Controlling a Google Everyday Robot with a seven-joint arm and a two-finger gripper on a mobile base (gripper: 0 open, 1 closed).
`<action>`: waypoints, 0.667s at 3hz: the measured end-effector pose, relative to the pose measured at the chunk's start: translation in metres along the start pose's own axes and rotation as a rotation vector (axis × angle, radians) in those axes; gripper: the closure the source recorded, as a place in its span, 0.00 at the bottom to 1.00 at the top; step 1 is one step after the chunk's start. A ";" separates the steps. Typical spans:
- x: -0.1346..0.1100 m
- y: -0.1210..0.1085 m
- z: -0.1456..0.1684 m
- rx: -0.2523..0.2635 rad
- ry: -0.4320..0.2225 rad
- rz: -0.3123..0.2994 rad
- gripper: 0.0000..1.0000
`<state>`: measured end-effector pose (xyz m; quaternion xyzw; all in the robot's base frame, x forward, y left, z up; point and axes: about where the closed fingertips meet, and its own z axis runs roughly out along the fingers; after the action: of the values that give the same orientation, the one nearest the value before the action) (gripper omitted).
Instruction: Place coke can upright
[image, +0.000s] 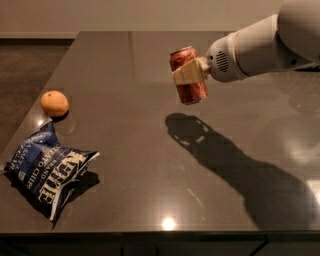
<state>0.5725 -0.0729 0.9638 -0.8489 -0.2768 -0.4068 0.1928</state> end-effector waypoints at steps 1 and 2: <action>-0.006 -0.002 0.003 0.048 0.051 0.056 1.00; -0.014 -0.004 0.009 0.121 0.163 0.122 1.00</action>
Offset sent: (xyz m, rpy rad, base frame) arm -0.0066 -0.0018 -0.0202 0.4337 -0.0816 0.0107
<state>0.5678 -0.0691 0.9481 -0.8151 -0.2320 -0.4446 0.2902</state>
